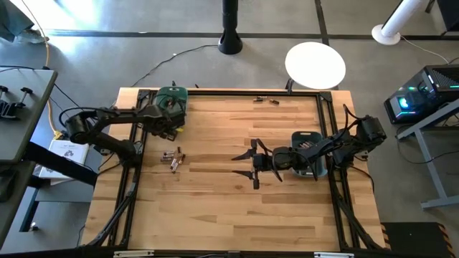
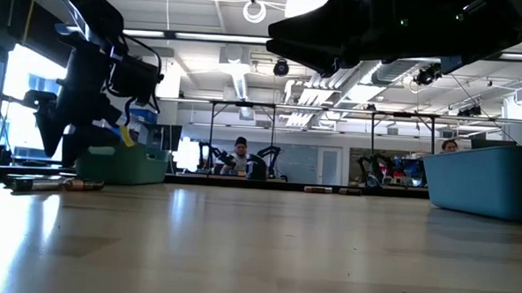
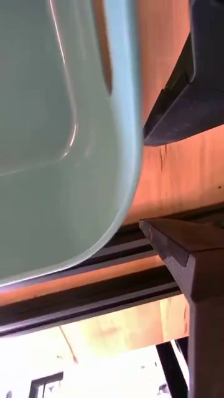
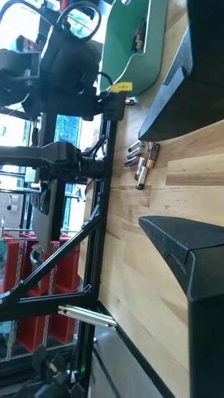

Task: Sort batteries
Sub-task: Put the black battery into the green bin

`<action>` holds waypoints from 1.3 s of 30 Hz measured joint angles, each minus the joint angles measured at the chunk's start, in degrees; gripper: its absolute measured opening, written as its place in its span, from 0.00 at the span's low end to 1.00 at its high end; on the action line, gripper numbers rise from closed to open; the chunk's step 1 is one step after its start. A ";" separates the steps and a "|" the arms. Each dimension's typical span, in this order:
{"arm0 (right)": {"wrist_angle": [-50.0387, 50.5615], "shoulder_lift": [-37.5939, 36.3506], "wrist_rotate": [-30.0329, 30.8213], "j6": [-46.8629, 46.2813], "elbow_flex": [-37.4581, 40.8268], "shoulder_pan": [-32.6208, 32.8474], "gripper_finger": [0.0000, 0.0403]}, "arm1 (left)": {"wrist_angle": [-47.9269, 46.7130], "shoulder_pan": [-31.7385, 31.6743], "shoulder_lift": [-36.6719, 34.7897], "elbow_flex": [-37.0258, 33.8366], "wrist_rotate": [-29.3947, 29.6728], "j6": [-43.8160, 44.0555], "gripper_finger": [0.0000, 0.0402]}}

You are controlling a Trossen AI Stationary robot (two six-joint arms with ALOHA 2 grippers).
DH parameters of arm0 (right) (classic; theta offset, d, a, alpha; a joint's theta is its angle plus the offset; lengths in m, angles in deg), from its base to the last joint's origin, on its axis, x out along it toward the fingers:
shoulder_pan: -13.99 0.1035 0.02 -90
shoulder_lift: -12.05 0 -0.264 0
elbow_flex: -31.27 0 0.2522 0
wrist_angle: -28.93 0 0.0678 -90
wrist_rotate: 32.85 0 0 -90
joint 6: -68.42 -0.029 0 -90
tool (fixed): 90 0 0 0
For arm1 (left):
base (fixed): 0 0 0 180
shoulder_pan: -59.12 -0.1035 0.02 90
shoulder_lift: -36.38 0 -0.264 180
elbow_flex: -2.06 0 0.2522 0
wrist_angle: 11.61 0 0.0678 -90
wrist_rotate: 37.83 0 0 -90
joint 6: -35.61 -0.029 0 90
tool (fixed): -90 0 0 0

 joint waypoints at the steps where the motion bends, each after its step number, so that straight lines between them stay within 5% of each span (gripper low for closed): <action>1: 0.00 0.00 0.00 -0.15 0.00 0.00 0.50 | 0.11 0.83 0.00 -0.27 0.57 0.94 0.46; 15: -0.04 0.00 0.00 -0.14 0.00 0.00 0.50 | 10.47 6.10 0.00 -7.72 11.50 10.85 0.02; 22: -0.05 0.00 0.00 -0.49 0.00 0.00 0.50 | 13.23 5.44 0.10 -7.72 14.99 10.45 0.01; 39: -0.02 0.00 0.00 -0.51 0.00 0.04 0.50 | 16.64 4.89 0.22 -7.72 9.72 7.81 0.00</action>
